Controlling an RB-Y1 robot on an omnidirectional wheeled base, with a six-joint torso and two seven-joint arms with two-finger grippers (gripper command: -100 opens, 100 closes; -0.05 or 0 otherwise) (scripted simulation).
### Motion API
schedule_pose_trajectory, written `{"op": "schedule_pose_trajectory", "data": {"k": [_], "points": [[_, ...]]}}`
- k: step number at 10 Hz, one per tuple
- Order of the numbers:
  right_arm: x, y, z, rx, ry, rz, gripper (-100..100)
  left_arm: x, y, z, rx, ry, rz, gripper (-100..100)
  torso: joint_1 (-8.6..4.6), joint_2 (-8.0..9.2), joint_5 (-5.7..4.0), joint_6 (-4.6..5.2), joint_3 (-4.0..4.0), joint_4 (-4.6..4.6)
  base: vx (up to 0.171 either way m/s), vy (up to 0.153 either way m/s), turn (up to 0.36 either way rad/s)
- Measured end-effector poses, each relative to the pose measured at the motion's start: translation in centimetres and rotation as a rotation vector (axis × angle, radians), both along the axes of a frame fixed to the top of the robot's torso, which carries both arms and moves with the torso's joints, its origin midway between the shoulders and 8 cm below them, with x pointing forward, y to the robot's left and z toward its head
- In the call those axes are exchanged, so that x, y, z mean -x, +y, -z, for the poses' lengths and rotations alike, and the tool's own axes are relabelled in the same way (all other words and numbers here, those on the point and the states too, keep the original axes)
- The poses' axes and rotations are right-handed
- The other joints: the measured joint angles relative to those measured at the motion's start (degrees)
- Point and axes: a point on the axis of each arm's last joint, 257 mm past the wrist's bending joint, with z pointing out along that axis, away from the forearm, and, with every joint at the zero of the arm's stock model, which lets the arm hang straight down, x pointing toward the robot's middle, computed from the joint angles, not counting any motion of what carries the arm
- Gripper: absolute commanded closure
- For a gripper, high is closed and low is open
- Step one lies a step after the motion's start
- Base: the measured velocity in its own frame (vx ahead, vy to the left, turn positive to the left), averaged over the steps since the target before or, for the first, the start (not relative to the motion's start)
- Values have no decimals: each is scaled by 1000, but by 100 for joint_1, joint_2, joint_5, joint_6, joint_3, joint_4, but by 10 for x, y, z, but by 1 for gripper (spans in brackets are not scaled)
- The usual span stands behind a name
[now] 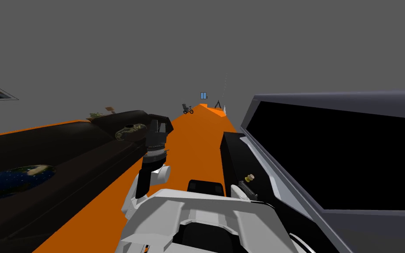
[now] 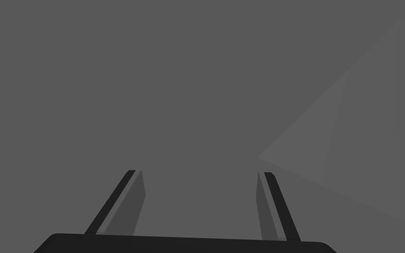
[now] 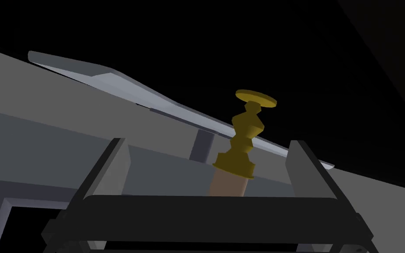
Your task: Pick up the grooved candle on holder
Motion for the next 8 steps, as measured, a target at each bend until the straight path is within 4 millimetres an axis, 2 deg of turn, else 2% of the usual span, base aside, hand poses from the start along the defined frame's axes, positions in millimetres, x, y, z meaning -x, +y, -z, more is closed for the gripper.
{"op": "schedule_pose_trajectory", "data": {"k": [3, 6, 7, 8], "points": [[22, -16, -6, 101, 39, 15, -100, 0, 0, 0, 0, 0, 0, 0, -6, -26, -1, 1, -15, -6, 139, -40, 125], [37, -30, -13, 171, 65, 21, -100, 0, 0, 0, 0, 0, 0, 0, 1, -2, 0, 3, -2, -2, 66, -20, 39], [37, -30, -13, 173, 64, 22, 0, 0, 0, 0, 0, 0, 0, 0, 6, 12, 1, 3, 6, 1, 7, -2, -1], [37, -30, -13, 173, 64, 22, -100, 0, 0, 0, 0, 0, 0, 0, 9, 23, 2, 3, 12, 4, 10, 35, 205]]}}
